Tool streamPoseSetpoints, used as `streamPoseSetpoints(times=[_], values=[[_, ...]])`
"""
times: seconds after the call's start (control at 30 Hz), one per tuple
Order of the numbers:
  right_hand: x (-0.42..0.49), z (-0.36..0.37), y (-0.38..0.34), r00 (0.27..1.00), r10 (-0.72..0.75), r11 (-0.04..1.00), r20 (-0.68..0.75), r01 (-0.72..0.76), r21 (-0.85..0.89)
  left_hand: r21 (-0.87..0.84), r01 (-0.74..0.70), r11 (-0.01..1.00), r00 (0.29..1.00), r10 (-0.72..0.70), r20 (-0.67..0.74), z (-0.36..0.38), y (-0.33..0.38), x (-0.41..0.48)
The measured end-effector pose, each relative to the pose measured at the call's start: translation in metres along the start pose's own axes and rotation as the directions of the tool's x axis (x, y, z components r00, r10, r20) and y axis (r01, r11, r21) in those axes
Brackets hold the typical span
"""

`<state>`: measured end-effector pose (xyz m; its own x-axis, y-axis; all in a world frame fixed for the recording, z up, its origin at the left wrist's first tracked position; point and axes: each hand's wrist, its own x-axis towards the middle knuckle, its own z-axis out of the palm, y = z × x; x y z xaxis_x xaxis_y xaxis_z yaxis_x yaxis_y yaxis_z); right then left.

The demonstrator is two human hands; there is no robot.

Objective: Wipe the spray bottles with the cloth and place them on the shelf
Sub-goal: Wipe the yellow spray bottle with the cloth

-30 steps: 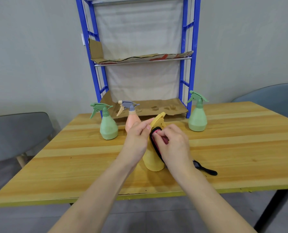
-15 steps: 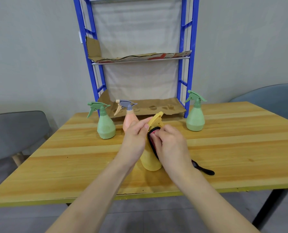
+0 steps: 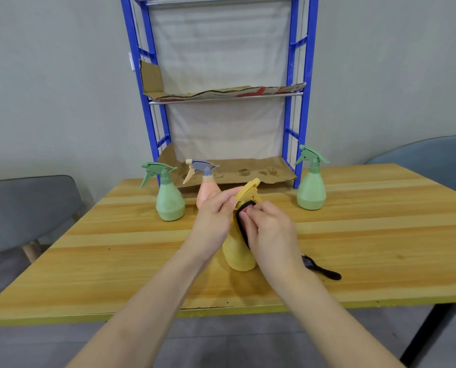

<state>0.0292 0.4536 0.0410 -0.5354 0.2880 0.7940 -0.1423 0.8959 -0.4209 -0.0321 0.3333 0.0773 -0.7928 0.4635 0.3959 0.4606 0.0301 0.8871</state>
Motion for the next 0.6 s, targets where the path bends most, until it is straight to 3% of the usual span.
streamPoseSetpoints(times=[0.1, 0.2, 0.33, 0.43, 0.53, 0.6], values=[[-0.004, 0.003, 0.005, 0.999, -0.010, 0.996, -0.040, 0.013, 0.087, -0.001, 0.029, 1.000, 1.000, -0.029, 0.013, -0.001, 0.005, 0.000], [-0.002, -0.002, 0.013, 0.997, 0.074, 0.977, 0.031, -0.079, 0.197, 0.050, 0.059, 0.997, 0.998, -0.060, 0.009, -0.003, 0.010, 0.002], [-0.006, -0.013, 0.020, 0.985, 0.125, 0.973, 0.120, -0.146, 0.180, 0.075, 0.084, 0.994, 0.996, -0.082, -0.020, -0.009, 0.009, 0.005], [-0.008, -0.020, 0.023, 0.981, 0.192, 0.957, -0.020, -0.183, 0.225, 0.128, 0.055, 0.990, 0.996, -0.046, -0.074, -0.008, 0.013, 0.009], [-0.005, -0.026, 0.026, 0.954, 0.272, 0.933, -0.124, -0.230, 0.277, 0.335, 0.006, 0.942, 0.996, 0.023, -0.081, -0.004, 0.017, 0.012], [-0.001, -0.028, 0.029, 0.957, 0.228, 0.952, -0.181, -0.180, 0.246, 0.431, 0.004, 0.902, 0.996, 0.035, -0.082, -0.005, 0.020, 0.013]])
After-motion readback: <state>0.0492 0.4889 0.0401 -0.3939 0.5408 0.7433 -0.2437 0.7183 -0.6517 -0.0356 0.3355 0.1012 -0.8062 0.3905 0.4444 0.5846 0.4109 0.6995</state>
